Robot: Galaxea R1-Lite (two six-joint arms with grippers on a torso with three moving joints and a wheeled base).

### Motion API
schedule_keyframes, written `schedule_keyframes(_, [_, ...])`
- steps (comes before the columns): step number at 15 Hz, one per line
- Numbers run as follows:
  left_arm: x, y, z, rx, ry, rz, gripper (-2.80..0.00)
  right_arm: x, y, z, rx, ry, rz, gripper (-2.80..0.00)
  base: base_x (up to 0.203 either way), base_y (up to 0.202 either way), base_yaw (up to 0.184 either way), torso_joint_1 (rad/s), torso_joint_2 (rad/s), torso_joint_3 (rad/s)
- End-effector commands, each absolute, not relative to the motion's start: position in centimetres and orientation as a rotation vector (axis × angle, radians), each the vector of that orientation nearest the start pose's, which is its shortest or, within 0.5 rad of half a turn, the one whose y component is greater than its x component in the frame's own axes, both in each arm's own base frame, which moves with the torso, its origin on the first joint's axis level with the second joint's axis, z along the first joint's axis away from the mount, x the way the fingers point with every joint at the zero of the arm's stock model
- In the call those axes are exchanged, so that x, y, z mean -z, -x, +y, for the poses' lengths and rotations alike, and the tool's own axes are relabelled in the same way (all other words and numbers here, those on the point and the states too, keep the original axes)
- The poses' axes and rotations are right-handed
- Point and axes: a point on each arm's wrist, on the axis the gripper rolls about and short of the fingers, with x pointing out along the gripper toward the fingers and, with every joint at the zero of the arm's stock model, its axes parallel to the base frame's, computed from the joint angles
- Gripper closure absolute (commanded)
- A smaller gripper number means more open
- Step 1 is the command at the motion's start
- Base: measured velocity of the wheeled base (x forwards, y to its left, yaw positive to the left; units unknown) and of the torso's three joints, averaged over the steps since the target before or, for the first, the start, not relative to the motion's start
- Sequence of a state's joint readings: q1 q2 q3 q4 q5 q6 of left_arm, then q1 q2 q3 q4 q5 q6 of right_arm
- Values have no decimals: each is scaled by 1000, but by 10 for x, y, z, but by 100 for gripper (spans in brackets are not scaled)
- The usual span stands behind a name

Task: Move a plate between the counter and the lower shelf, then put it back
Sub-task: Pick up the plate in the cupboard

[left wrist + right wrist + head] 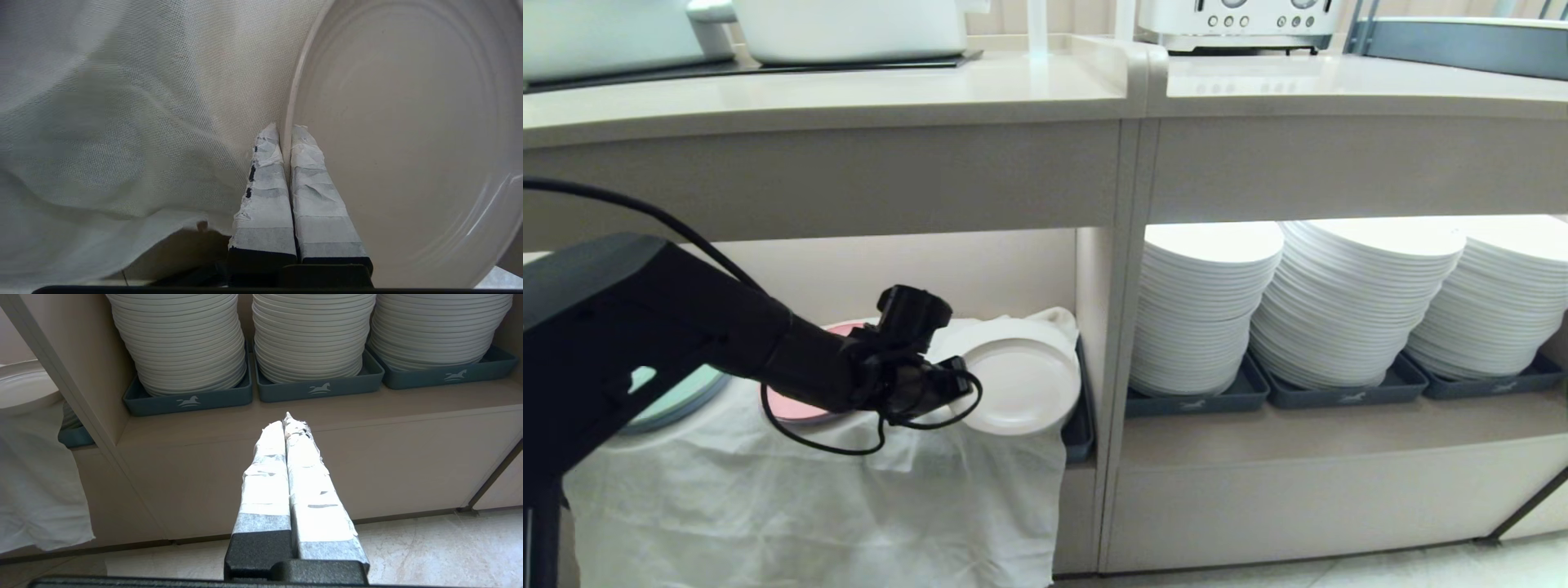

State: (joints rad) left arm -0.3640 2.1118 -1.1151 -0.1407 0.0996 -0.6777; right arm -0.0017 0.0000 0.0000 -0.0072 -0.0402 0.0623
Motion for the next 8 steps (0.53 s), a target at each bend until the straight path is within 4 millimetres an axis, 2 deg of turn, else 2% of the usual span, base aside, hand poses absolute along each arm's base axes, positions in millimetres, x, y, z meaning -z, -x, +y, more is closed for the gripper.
schedule_keyframes(1, [-85,-354,-131,-43,459,853,0,-76,23,-1,41,-63,-9,0,0,0,0,0,0,0])
schedule_keyframes(8, [-90,-335,-124,-71,504,889,0,-76,23,-1,41,-63,-9,0,0,0,0,0,0,0])
